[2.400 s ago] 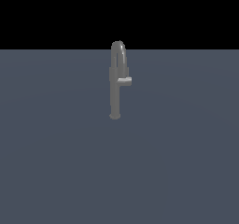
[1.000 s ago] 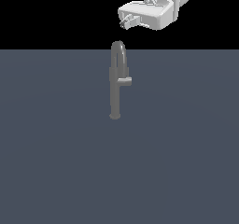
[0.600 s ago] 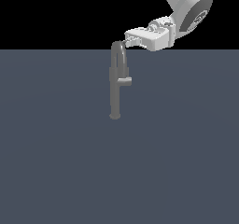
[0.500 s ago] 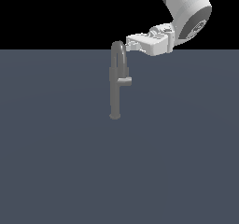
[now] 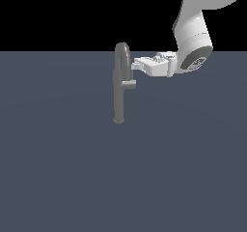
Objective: Turn on the faucet by rotating a designated handle.
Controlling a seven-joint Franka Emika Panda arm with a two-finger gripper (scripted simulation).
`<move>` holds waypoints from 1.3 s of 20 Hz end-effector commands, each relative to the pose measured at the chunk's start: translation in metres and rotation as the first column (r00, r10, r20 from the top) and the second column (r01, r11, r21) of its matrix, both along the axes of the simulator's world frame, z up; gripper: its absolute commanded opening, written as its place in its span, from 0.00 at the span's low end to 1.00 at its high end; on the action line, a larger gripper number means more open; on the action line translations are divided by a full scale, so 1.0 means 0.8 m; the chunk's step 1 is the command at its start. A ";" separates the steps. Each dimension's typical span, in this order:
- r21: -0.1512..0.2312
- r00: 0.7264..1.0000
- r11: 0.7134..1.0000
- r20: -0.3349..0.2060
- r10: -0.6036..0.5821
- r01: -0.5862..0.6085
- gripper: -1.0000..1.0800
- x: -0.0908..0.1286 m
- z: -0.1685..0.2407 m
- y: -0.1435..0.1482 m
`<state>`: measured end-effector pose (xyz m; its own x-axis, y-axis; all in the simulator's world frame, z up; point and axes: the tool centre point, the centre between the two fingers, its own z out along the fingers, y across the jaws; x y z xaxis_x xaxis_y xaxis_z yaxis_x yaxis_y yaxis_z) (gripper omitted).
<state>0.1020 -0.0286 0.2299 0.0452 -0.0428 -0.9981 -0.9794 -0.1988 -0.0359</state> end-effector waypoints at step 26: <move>0.042 0.998 0.998 -0.049 -0.045 0.047 0.00 -0.022 -0.008 -0.002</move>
<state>0.0862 -0.0298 0.2233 -0.0031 -0.0016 -1.0000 -0.9884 -0.1519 0.0033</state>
